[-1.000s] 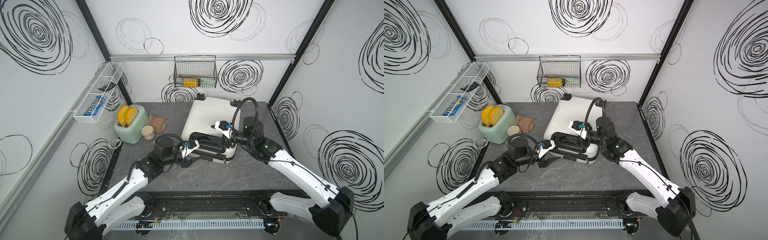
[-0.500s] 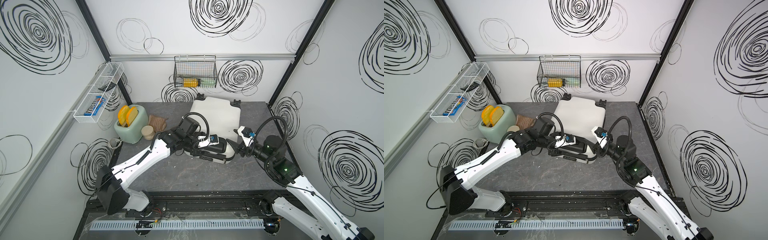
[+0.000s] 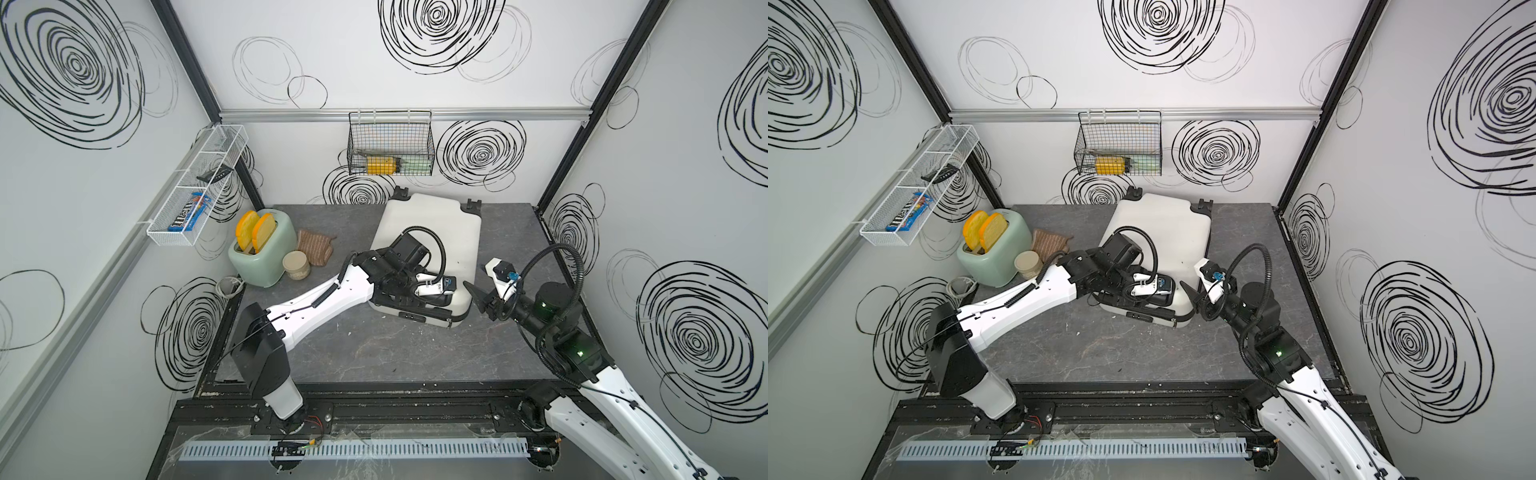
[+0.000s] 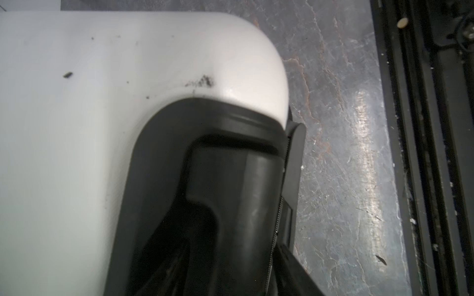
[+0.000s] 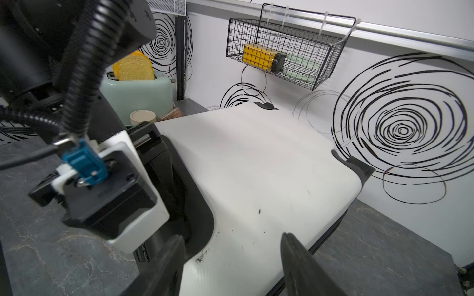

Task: Open the suitcase zippers
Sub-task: Pick up the suitcase from the center of the board.

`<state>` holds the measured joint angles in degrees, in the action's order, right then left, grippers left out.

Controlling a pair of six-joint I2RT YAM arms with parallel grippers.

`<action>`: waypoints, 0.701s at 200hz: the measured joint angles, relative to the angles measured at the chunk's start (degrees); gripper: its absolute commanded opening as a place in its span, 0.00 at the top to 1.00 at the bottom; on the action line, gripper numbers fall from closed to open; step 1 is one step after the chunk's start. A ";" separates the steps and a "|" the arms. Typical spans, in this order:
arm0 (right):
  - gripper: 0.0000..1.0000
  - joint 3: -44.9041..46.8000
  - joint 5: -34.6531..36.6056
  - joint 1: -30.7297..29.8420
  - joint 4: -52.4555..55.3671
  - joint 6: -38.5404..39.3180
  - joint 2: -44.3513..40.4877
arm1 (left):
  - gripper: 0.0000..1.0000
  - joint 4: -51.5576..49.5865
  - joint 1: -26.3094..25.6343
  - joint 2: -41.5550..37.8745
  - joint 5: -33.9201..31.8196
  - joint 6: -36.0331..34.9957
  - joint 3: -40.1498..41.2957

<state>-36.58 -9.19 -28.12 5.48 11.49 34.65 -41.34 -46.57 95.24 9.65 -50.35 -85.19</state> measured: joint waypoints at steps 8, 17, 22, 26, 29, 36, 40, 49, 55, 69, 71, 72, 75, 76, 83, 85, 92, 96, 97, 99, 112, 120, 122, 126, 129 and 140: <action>0.37 0.26 0.26 0.02 -0.02 -0.13 -0.57 | 0.45 -0.57 0.00 0.46 -0.57 -0.09 -0.35; 0.37 0.55 0.57 0.09 0.04 -0.35 -1.11 | 0.44 -1.03 -0.02 0.87 -1.33 -0.22 -0.61; 0.37 0.63 0.70 0.09 0.09 -0.55 -1.29 | 0.44 -1.14 -0.13 1.09 -1.84 -0.24 -0.68; 0.37 0.72 0.74 0.13 0.09 -0.72 -1.49 | 0.43 -1.33 -0.17 1.27 -2.10 -0.31 -0.76; 0.37 0.74 0.76 0.17 0.11 -0.87 -1.55 | 0.43 -1.36 -0.22 1.38 -2.25 -0.31 -0.81; 0.37 0.76 0.83 0.24 0.13 -1.07 -1.73 | 0.44 -1.46 -0.33 1.46 -2.54 -0.39 -0.94; 0.37 0.76 0.83 0.31 0.11 -1.22 -1.79 | 0.44 -1.51 -0.37 1.46 -2.73 -0.48 -1.01; 0.37 0.76 0.87 0.35 0.09 -1.38 -2.03 | 0.47 -1.70 -0.44 1.53 -3.04 -0.63 -1.16; 0.37 0.79 0.85 0.35 0.11 -1.44 -2.10 | 0.49 -1.90 -0.44 1.62 -3.08 -0.72 -1.22; 0.38 0.79 0.85 0.35 0.11 -1.55 -2.16 | 0.56 -2.45 -0.66 1.79 -3.06 -1.09 -1.49; 0.38 0.81 0.85 0.35 0.11 -1.57 -2.16 | 0.57 -2.56 -0.66 1.84 -2.97 -1.31 -1.53; 0.38 0.81 0.85 0.35 0.11 -1.57 -2.16 | 0.58 -2.60 -0.68 1.84 -2.95 -1.38 -1.55; 0.38 0.85 0.83 0.35 0.11 -1.60 -2.16 | 0.59 -2.73 -0.72 1.84 -2.99 -1.46 -1.62; 0.38 0.85 0.83 0.35 0.11 -1.60 -2.19 | 0.59 -2.73 -0.74 1.86 -2.99 -1.49 -1.62; 0.38 0.94 0.79 0.35 0.11 -1.62 -2.25 | 0.61 -2.95 -0.81 1.86 -2.89 -1.79 -1.73; 0.38 0.98 0.76 0.35 0.11 -1.62 -2.32 | 0.62 -3.02 -0.81 1.86 -2.80 -1.92 -1.77; 0.38 1.09 0.68 0.35 0.15 -1.64 -2.49 | 0.64 -3.13 -0.76 1.92 -2.60 -2.25 -1.90; 0.38 1.11 0.63 0.35 0.22 -1.66 -2.58 | 0.64 -3.28 -0.66 1.97 -2.36 -2.51 -1.97; 0.38 1.11 0.63 0.35 0.22 -1.66 -2.62 | 0.64 -3.28 -0.63 1.97 -2.23 -2.58 -1.97; 0.38 1.14 0.59 0.35 0.22 -1.68 -2.75 | 0.65 -3.34 -0.59 1.97 -2.08 -2.89 -1.97; 0.38 1.29 0.35 0.35 0.17 -1.81 -3.13 | 0.68 -3.58 -0.22 1.97 -0.98 -3.61 -2.05; 0.38 1.46 0.13 0.35 0.04 -1.84 -3.56 | 0.70 -3.69 0.09 1.97 -0.28 -3.63 -2.10; 0.38 1.51 0.07 0.35 0.07 -1.84 -3.65 | 0.71 -3.72 0.15 1.97 -0.17 -3.63 -2.10; 0.38 1.62 -0.07 0.35 0.02 -1.86 -3.76 | 0.72 -3.74 0.24 1.97 0.20 -3.67 -2.10; 0.39 1.75 -0.20 0.35 -0.09 -1.86 -3.89 | 0.73 -3.76 0.33 1.97 0.37 -3.67 -2.10; 0.39 2.21 -0.66 0.35 -0.17 -1.95 -4.44 | 0.74 -3.82 0.66 1.95 1.44 -3.72 -2.10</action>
<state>-34.37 -9.85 -27.77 5.30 9.54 30.22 -45.17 -45.91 97.19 11.09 -54.06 -87.29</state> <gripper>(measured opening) 0.612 0.352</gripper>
